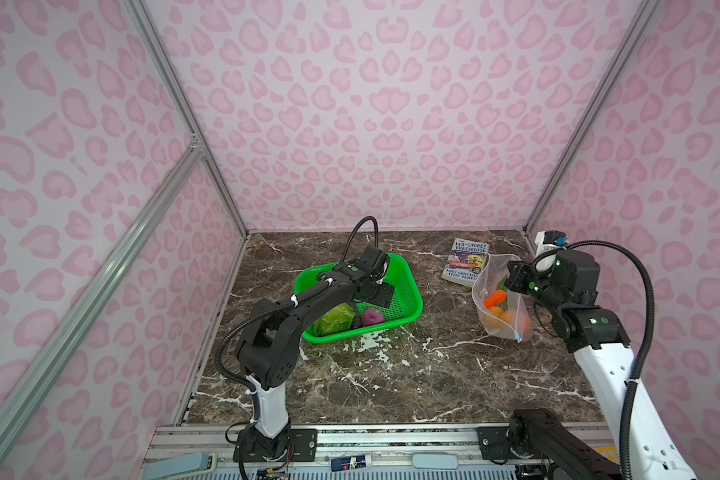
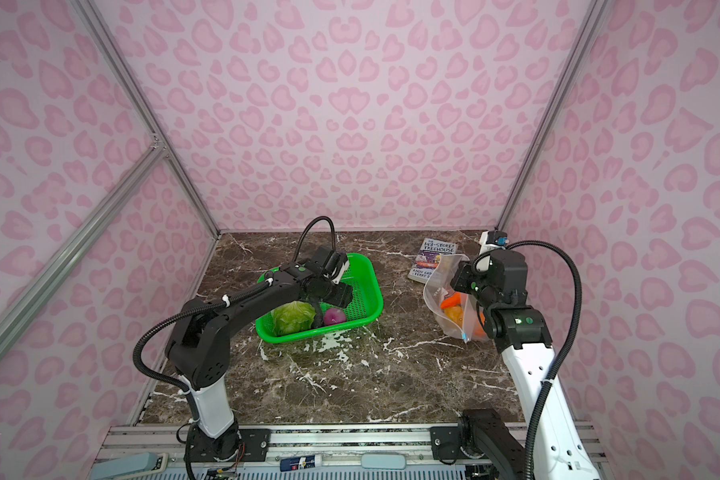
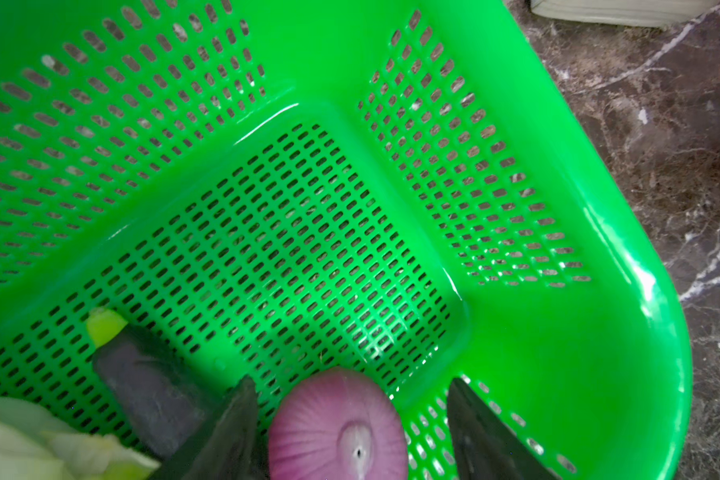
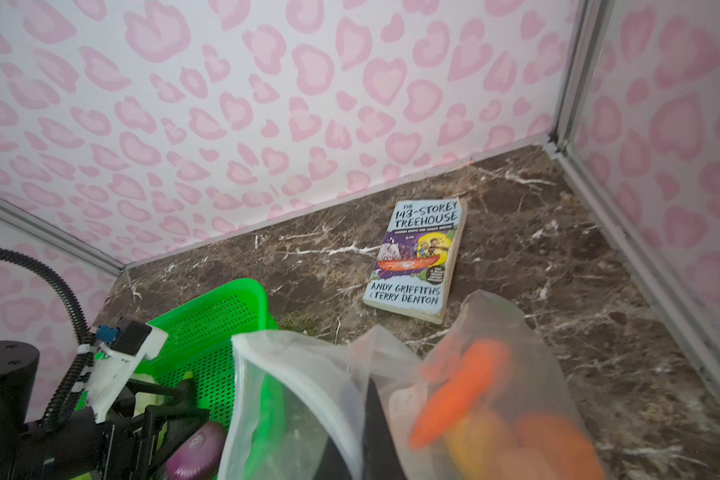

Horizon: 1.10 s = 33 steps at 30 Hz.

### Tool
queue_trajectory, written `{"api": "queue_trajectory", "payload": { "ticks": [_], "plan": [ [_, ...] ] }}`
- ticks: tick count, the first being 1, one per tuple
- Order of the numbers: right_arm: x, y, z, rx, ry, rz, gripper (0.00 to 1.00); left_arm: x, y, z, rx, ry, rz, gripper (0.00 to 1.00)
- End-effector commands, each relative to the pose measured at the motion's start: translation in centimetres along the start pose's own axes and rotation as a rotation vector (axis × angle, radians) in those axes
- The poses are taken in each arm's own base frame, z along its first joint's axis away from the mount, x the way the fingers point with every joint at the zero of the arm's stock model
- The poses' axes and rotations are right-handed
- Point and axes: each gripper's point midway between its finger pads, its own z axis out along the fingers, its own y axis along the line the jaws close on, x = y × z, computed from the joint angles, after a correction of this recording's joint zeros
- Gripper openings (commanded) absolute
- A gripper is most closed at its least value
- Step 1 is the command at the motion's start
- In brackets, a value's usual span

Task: Place the food in the zip-top bag and seal the zipper
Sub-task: 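Close the left gripper on the purple onion while the right gripper holds the bag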

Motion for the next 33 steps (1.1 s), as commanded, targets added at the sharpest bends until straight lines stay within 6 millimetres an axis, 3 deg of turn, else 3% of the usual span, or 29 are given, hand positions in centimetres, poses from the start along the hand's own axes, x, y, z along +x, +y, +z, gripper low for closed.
{"api": "queue_trajectory", "payload": {
  "ticks": [1,5,11,14,19,20,27,33],
  "plan": [
    [0.3,1.7,1.3,-0.107,-0.008,0.062,0.00,1.3,0.8,-1.0,-0.033,0.025,-0.018,0.82],
    [2.0,2.5,2.6,-0.126,0.032,0.054,0.00,3.1,0.8,-1.3,-0.022,0.085,-0.029,0.91],
    [2.9,3.1,3.2,-0.136,0.051,0.045,0.00,5.3,0.7,-1.2,-0.020,0.154,-0.017,0.92],
    [2.9,3.1,3.2,-0.135,0.047,0.042,0.00,6.9,0.9,-0.3,-0.020,0.203,-0.025,0.92],
    [3.0,2.9,3.2,-0.128,0.046,0.042,0.00,7.3,-0.1,1.4,0.026,0.237,-0.053,0.93],
    [3.0,2.9,3.1,-0.126,0.043,0.040,0.00,6.2,-0.7,1.3,0.040,0.219,-0.052,0.94],
    [2.9,2.6,2.8,-0.112,0.031,0.031,0.00,5.2,-3.5,2.8,0.093,0.221,-0.033,0.93],
    [2.9,2.5,2.6,-0.110,0.026,0.029,0.00,3.1,-7.0,2.8,0.191,0.180,-0.026,0.93]
  ]
}}
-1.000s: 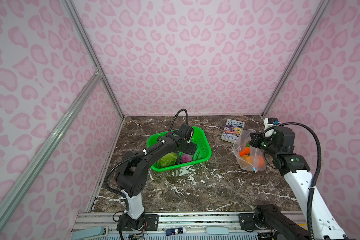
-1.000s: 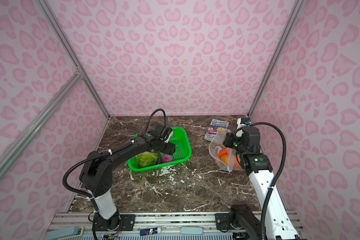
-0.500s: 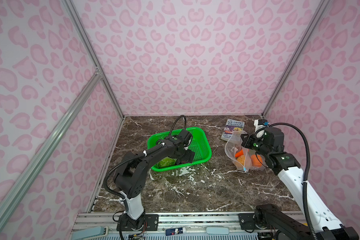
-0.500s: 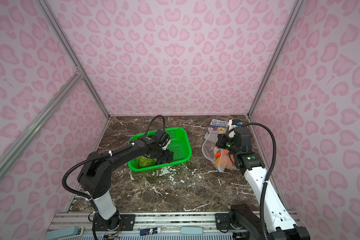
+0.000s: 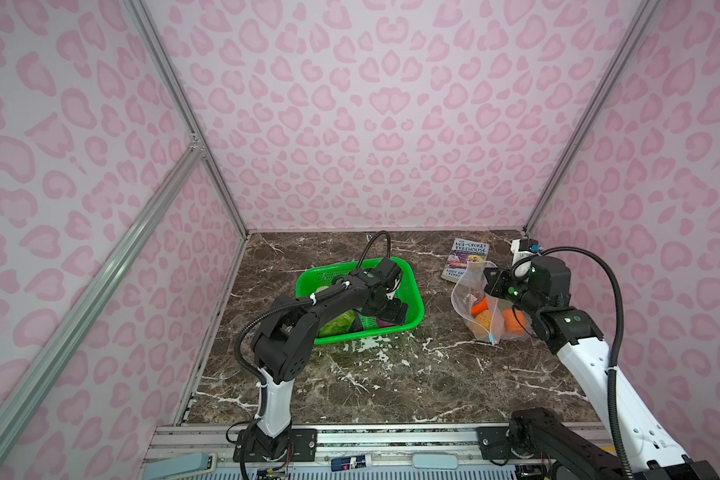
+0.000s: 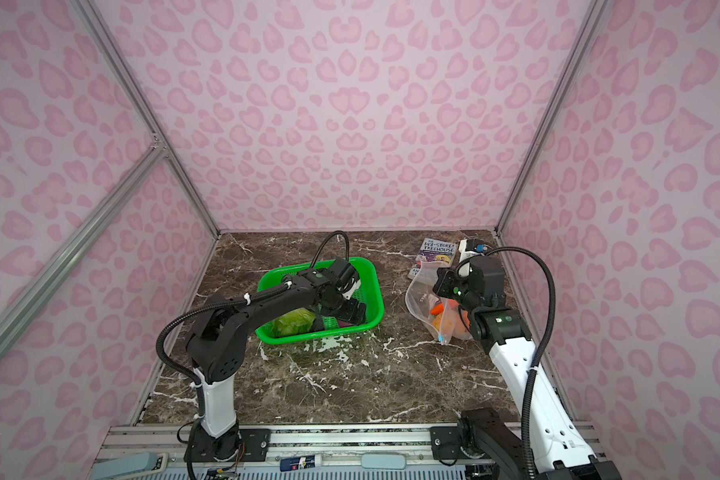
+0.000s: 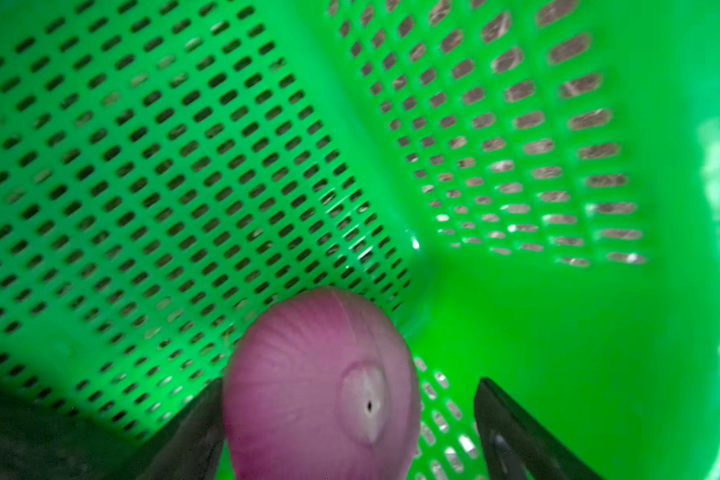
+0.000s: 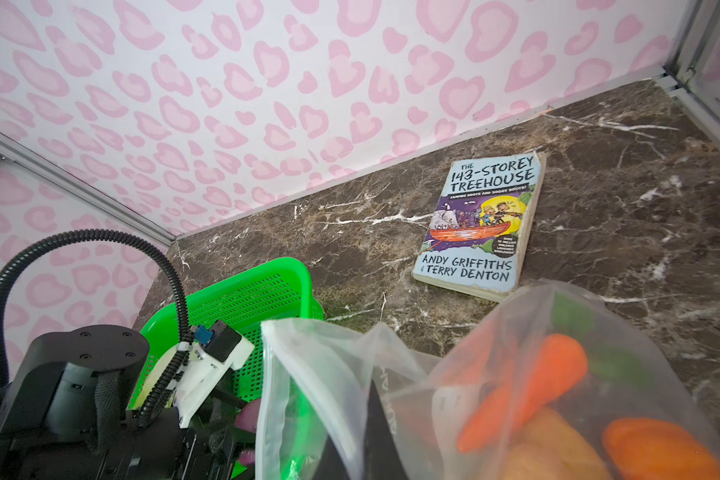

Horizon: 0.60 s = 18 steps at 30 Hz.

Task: Place the food in the zip-top bag and seal the zipper
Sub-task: 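Close the left gripper on the purple onion while the right gripper holds the bag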

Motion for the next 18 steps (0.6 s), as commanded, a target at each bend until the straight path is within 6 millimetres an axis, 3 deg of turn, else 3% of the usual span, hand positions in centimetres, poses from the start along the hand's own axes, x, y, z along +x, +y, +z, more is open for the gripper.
{"api": "queue_trajectory", "payload": {
  "ticks": [1,7,14,18],
  "plan": [
    [-0.3,-0.1,-0.1,0.003,-0.020,-0.014,0.00,-1.4,-2.0,-0.5,0.067,-0.035,0.001,0.93],
    [0.0,-0.4,-0.3,0.015,-0.020,-0.023,0.00,-2.0,0.4,-2.2,-0.087,-0.085,0.005,0.95],
    [0.2,-0.6,-0.1,0.018,-0.023,-0.022,0.00,2.0,1.5,-1.4,-0.098,0.008,-0.027,0.98],
    [0.2,-0.6,0.0,0.013,-0.021,-0.020,0.00,2.7,0.4,-0.7,-0.019,0.019,-0.061,0.98]
  ]
}}
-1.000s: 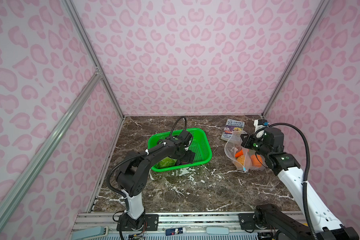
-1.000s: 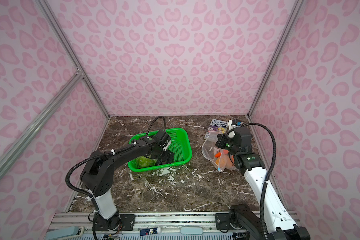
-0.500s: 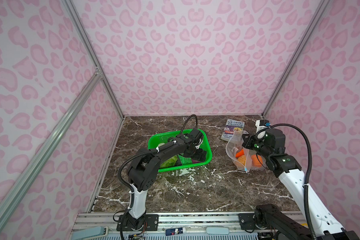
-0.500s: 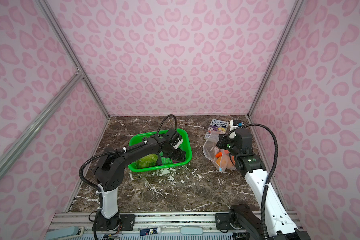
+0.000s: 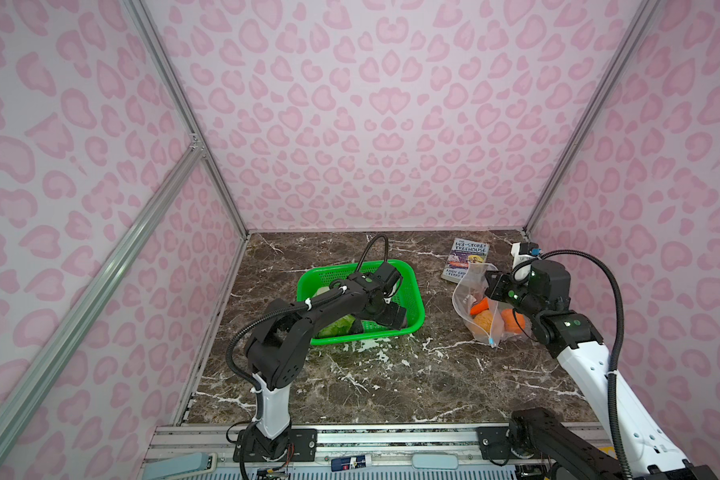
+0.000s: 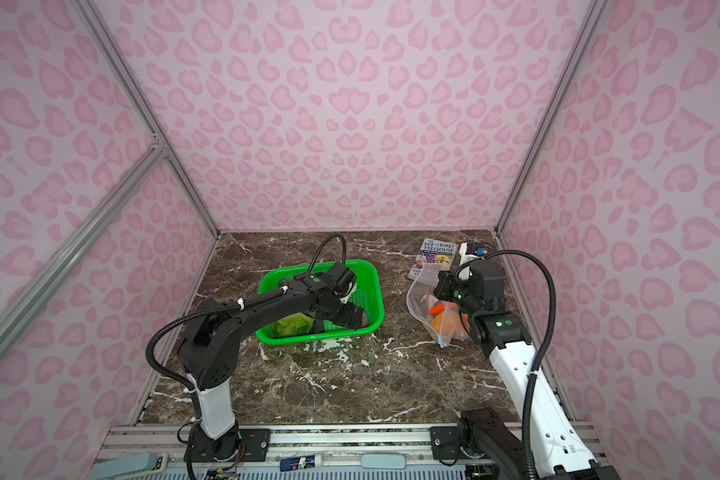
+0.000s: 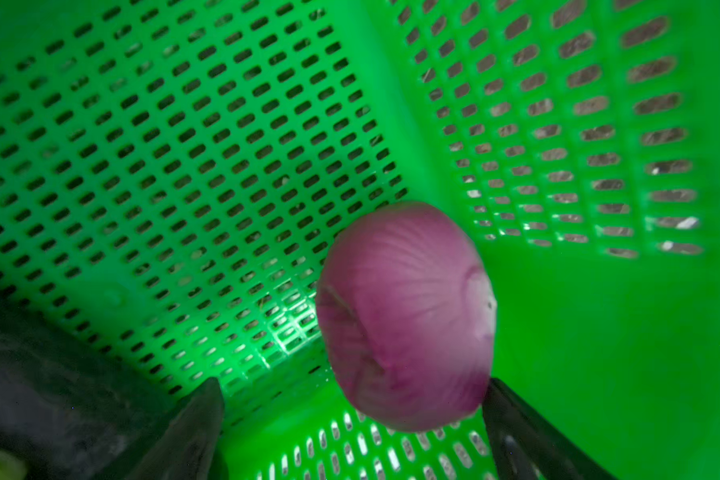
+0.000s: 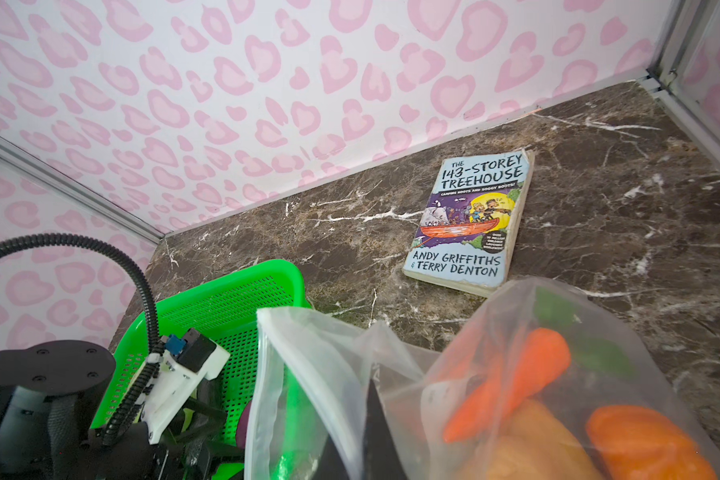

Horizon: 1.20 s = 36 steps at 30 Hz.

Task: Place the food in the zip-top bag and seal the zipper
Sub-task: 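Close the left gripper on the purple onion while the right gripper holds the bag, then lift the purple onion with the left gripper and carry it to the bag's mouth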

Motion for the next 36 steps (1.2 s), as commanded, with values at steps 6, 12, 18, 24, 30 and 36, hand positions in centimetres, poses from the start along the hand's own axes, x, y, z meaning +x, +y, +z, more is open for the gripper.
{"api": "queue_trajectory", "payload": {
  "ticks": [6,12,18,24,30,36],
  "plan": [
    [-0.5,0.2,0.0,-0.007,-0.018,-0.011,0.00,-1.1,-2.9,0.6,0.156,-0.013,-0.054,0.97],
    [-0.4,0.0,-0.2,0.000,-0.022,-0.012,0.00,-1.0,-3.7,2.2,0.195,0.024,-0.061,0.92],
    [-0.6,-0.1,-0.2,0.000,-0.028,-0.007,0.00,0.4,-3.2,3.1,0.161,0.065,-0.052,0.88],
    [-0.7,0.0,0.0,-0.007,-0.028,-0.002,0.00,0.7,-3.2,3.1,0.158,0.080,-0.041,0.80],
    [-0.6,-0.1,-0.1,-0.001,-0.028,0.000,0.00,-0.2,-3.5,2.2,0.168,0.040,-0.028,0.54],
    [-0.2,0.4,0.2,-0.035,-0.018,0.025,0.00,-2.5,-2.6,-0.5,0.173,-0.055,-0.047,0.49]
  ]
}}
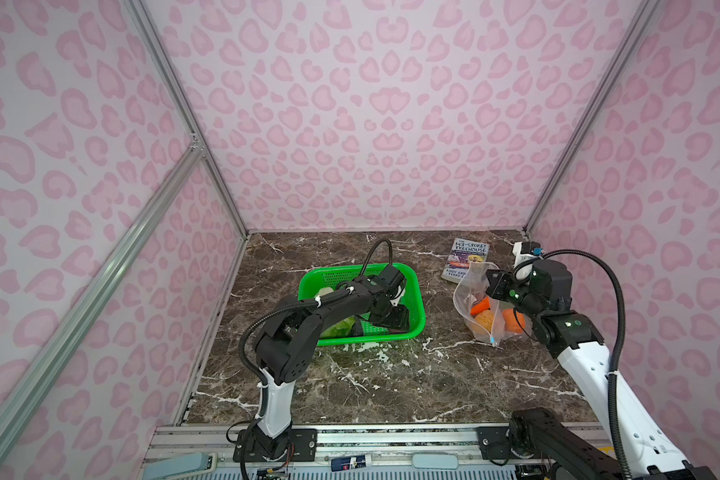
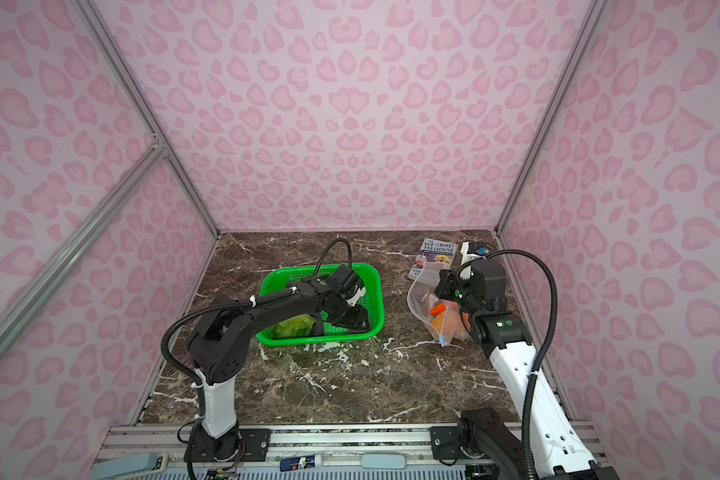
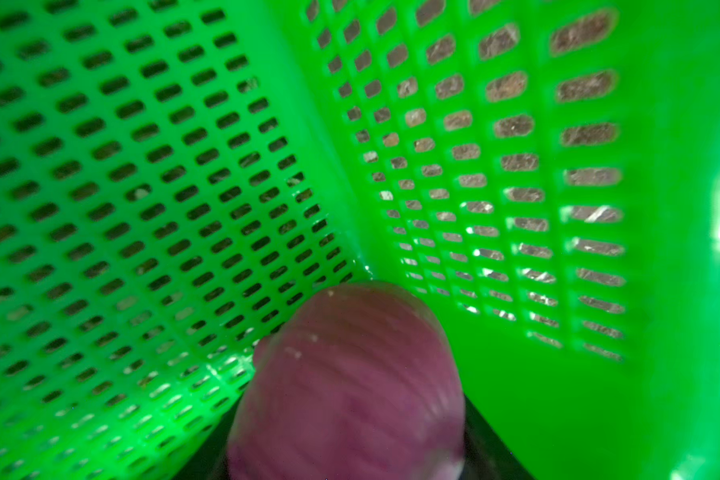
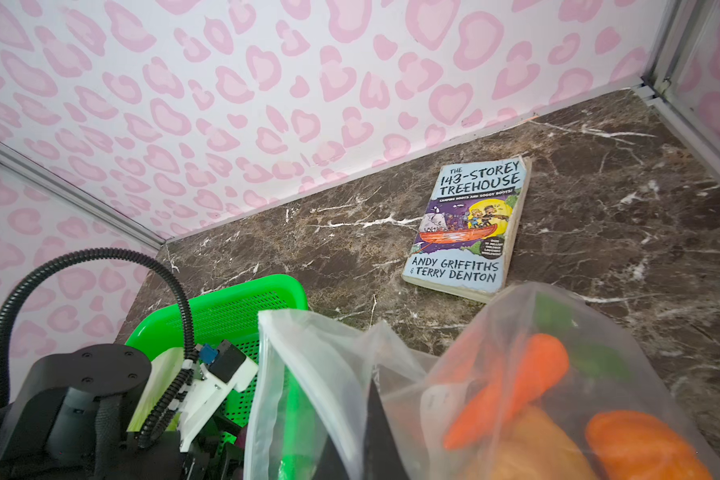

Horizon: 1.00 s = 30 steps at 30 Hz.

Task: Place the food in the zip-top bag and seal the zipper
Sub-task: 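Lift the purple onion with the left gripper and carry it to the bag's mouth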

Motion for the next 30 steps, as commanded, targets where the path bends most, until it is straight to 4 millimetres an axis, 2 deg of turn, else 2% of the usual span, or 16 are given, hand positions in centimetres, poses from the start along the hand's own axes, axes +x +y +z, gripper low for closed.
{"api": "queue_trajectory", "payload": {
  "ticks": [1,5,10,15,20,25,27,30],
  "plan": [
    [0.3,0.7,0.4,-0.043,0.002,0.025,0.00,-1.8,0.1,-2.3,0.003,-0.075,0.000,0.49],
    [1.4,2.0,1.3,-0.081,0.034,0.027,0.00,-3.3,0.2,-5.3,0.004,-0.158,0.013,0.49],
    [2.4,4.2,2.5,-0.128,0.068,0.006,0.00,-4.7,-1.5,-9.3,0.041,-0.263,0.071,0.49],
    [2.7,5.5,3.6,-0.143,0.092,-0.007,0.00,-5.5,-5.7,-13.2,0.219,-0.375,0.143,0.49],
    [2.5,5.5,3.9,-0.140,0.084,-0.002,0.00,-5.1,-11.4,-16.6,0.395,-0.456,0.267,0.48],
    [2.5,5.4,3.8,-0.134,0.083,0.001,0.00,-4.4,-16.2,-18.0,0.530,-0.490,0.372,0.49],
    [2.4,5.4,3.6,-0.135,0.078,0.007,0.00,-4.3,-17.5,-17.7,0.555,-0.492,0.389,0.48],
    [2.2,5.4,3.3,-0.134,0.064,0.013,0.00,-4.4,-18.6,-16.3,0.565,-0.475,0.388,0.48]
  ]
}}
